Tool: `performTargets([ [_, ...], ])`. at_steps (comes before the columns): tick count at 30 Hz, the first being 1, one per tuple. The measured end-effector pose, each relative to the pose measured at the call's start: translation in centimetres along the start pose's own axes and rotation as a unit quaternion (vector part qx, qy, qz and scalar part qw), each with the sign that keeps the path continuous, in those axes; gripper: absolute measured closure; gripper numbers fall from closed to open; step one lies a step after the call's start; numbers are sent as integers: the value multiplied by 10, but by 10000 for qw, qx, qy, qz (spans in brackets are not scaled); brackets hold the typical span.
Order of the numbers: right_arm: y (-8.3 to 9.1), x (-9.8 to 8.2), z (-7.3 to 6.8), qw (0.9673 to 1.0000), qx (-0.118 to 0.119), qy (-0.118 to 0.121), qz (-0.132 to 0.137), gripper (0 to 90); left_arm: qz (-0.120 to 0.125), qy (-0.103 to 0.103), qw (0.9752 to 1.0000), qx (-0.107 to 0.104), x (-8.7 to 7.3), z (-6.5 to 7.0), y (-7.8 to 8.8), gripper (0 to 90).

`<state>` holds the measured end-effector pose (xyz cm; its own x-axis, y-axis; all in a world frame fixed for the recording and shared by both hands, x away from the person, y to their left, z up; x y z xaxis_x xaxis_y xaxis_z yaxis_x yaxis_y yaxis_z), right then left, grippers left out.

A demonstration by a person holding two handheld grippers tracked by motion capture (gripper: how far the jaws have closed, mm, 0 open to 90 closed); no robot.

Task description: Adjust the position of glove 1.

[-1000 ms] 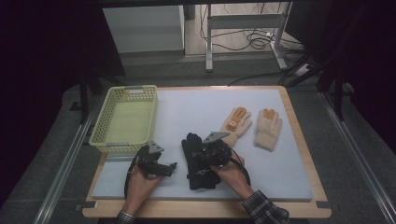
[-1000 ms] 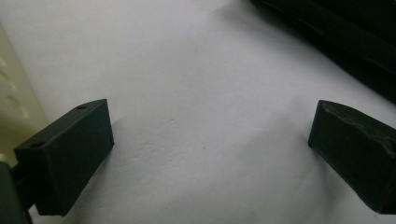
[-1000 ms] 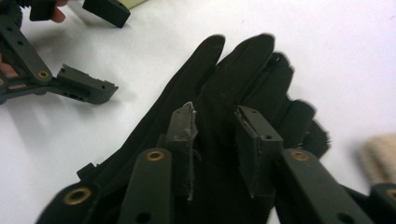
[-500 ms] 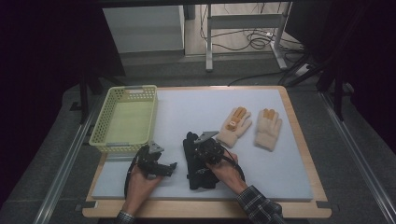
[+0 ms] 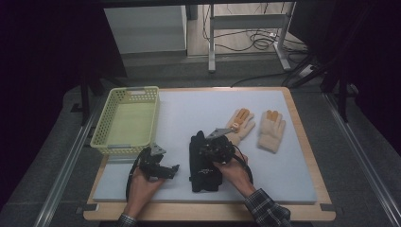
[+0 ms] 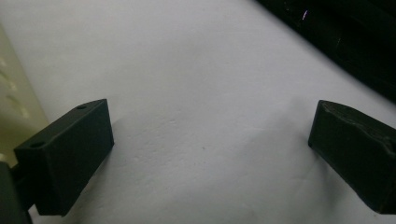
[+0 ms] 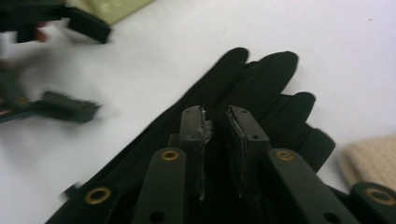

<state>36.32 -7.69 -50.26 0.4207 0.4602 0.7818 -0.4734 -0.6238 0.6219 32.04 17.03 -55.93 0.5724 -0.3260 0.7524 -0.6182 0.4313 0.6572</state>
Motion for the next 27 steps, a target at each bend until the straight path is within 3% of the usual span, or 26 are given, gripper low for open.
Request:
performTargets([
  [5,21,-3,-12,9992,383,78,-20,670,-8,-5,10000,0,0,0,0,0],
  [10,29,-16,-24,9980,542,245,-235,568,-6,13,10000,-1,0,0,0,0],
  [11,28,-21,-27,9978,478,340,-312,569,-30,-18,10000,-6,0,0,0,0],
  [13,25,-27,-28,9971,299,565,-412,623,-23,-21,10000,-5,0,0,0,0],
  [17,18,-33,-26,9970,263,562,-453,854,-25,-15,10000,-1,0,0,0,0],
  [27,26,-23,-32,9968,560,480,-313,873,2,20,10000,2,0,0,0,0],
])
Point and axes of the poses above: each handheld gripper's, and its own axes: y roughly backward along the jaws, x roughly out of its top, z roughly to its right, the point moved 1 cm from there along -y, roughly forward along the jaws, and after that the axes turned 5 degrees about z, right-handed, at the moved point
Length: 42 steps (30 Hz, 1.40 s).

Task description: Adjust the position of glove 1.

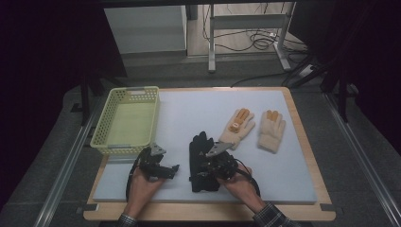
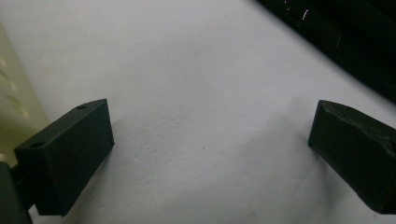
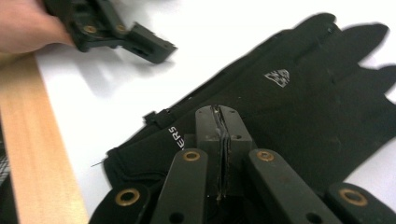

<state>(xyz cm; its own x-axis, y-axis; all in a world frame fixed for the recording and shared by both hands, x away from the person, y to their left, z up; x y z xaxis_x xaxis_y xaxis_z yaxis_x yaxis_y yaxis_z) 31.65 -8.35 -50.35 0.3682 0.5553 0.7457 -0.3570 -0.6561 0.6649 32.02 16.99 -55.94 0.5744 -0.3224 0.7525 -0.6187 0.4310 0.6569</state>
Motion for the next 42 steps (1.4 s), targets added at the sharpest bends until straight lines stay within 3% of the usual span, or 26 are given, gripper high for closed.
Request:
performTargets([
  [2,1,3,-6,9999,41,91,0,873,8,8,10000,0,0,0,0,0],
  [7,-4,1,-7,9997,194,69,-90,864,-17,-42,10000,-6,0,-1,0,0],
  [10,0,0,-2,9998,185,1,34,765,1,-2,10000,-1,0,0,0,0],
  [15,14,3,10,9996,-187,15,222,671,-3,-8,10000,-2,0,0,0,0],
  [23,29,-22,38,9969,-611,-382,320,715,-29,-34,10000,-5,0,0,1,0],
  [26,29,-34,40,9965,-573,-534,277,741,-29,-33,10000,-5,0,0,0,0],
  [31,24,-49,34,9976,-415,-520,197,752,-28,-34,10000,-6,0,-1,0,0],
  [38,14,-54,28,9983,-296,-489,144,757,-22,-43,10000,-20,0,-1,1,9],
  [42,7,-52,23,9982,-198,-502,246,762,-86,-85,9999,-82,-4,-7,9,32],
])
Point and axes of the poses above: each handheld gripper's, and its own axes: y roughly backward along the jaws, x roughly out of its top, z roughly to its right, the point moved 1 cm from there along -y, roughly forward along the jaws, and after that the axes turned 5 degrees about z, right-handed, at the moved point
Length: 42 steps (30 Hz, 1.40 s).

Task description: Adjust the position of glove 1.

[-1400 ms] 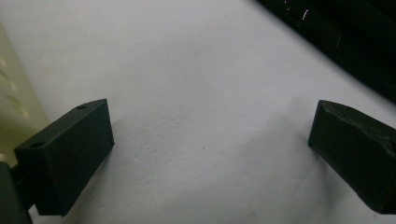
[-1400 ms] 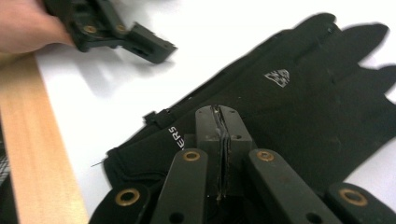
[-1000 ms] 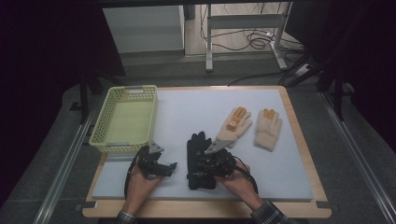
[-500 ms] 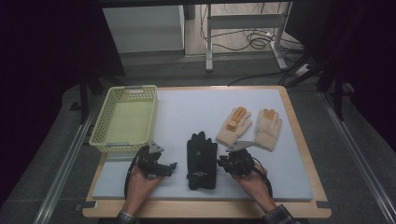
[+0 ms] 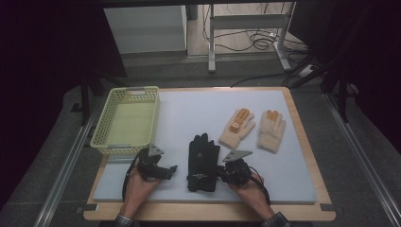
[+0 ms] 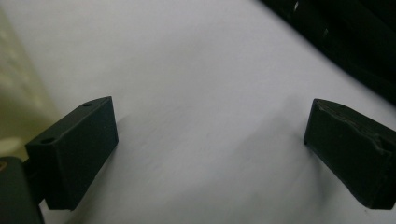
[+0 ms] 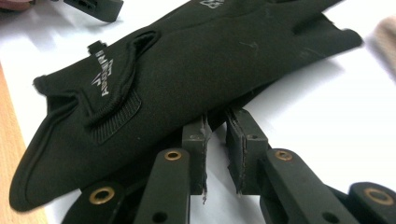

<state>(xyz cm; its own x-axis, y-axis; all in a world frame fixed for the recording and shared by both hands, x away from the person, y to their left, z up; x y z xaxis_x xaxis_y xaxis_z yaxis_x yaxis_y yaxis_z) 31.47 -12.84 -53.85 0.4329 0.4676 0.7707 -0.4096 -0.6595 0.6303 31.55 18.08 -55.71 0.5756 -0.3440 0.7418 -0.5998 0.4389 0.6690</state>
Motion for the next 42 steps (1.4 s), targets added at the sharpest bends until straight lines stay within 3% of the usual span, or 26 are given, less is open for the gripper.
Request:
performTargets([
  [6,-13,7,-10,9999,79,116,33,761,-60,96,9999,74,-10,-13,12,27],
  [11,-24,14,-14,9998,60,173,63,761,41,25,10000,10,-18,-21,18,21],
  [27,-57,37,-17,9990,-160,399,121,756,52,3,10000,-36,-20,-21,18,20],
  [32,-53,36,-16,9984,-225,514,56,677,58,8,10000,-31,-20,-21,18,20],
  [39,-38,31,-6,9987,-306,385,157,624,56,10,10000,-42,-20,-21,18,18],
  [42,-25,26,4,9981,-461,369,197,581,55,10,10000,-44,-20,-22,18,18],
])
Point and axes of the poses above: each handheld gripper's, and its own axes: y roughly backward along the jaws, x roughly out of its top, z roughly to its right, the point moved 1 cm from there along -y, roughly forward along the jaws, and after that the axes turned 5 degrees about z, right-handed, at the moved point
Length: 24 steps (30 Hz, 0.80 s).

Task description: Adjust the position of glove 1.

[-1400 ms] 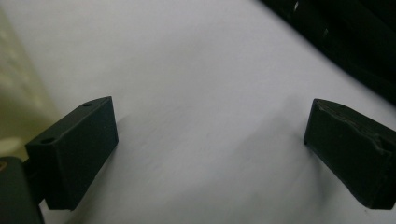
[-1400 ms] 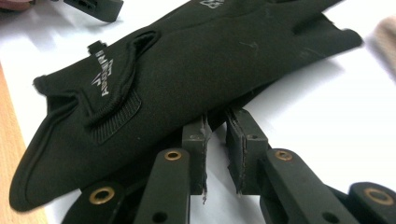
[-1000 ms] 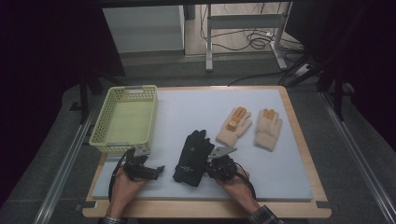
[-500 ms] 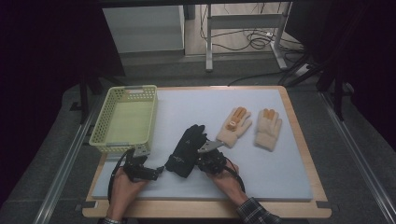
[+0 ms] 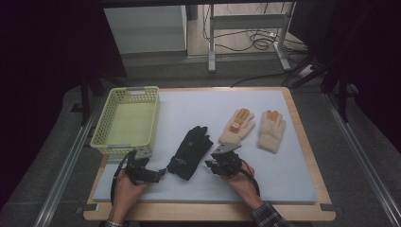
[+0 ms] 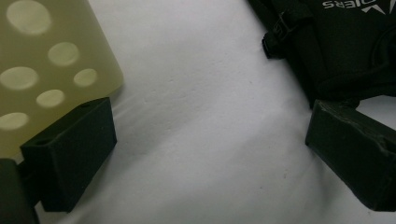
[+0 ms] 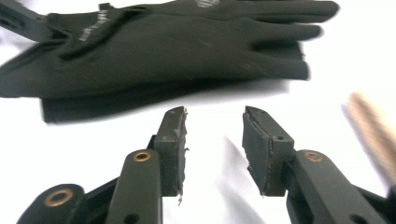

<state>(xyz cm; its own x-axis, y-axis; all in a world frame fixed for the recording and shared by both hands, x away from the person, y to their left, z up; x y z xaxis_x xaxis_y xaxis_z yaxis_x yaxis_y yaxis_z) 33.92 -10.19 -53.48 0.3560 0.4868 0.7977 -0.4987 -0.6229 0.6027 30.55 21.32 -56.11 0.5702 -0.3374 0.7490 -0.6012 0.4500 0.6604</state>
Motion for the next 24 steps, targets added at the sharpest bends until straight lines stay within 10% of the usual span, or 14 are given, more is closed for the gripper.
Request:
performTargets([
  [24,59,-52,67,9936,-1071,-355,-116,233,8,-46,10000,-55,-1,2,2,11],
])
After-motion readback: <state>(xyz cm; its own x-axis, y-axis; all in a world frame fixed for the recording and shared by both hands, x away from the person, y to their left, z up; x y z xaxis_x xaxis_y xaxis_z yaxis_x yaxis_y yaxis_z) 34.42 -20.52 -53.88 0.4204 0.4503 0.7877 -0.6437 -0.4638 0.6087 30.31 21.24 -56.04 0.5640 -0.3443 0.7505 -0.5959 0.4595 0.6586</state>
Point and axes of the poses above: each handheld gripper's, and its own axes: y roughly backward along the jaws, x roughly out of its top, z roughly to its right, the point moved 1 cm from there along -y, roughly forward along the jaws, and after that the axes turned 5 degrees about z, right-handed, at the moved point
